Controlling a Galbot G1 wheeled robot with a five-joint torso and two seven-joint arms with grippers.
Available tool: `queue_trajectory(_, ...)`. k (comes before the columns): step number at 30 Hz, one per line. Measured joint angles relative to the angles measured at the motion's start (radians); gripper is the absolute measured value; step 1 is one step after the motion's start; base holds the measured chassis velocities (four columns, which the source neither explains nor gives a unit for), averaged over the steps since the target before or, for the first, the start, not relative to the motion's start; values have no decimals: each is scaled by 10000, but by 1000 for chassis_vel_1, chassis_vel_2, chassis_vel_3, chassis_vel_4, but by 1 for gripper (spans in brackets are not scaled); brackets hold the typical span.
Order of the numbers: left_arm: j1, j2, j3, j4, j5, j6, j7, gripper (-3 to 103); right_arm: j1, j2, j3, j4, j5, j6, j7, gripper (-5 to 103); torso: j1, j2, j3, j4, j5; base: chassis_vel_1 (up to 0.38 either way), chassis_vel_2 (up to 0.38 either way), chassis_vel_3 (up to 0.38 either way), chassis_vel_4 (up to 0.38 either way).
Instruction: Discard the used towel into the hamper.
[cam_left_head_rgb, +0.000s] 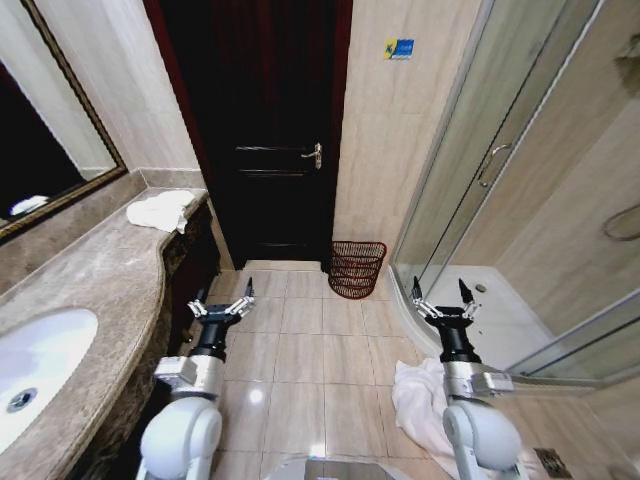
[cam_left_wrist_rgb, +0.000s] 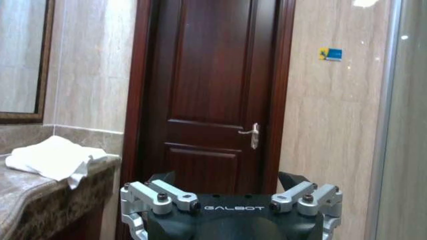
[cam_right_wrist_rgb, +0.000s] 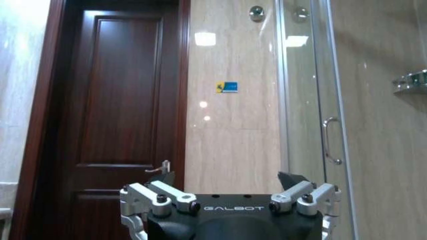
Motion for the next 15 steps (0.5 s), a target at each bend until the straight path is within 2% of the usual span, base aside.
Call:
queue_trajectory(8, -159, -94, 149, 307, 101, -87, 10, 100, -24, -20, 0, -7, -37, 18, -142, 100, -2, 1, -1, 0, 1, -15, 6, 19, -23)
queue_trajectory(15, -290, -69, 117, 542, -92, -322, 3, 100, 41, 46, -65, -133, -107, 65, -230, 100, -1, 2, 1, 0, 2, -121, 112, 128, -130)
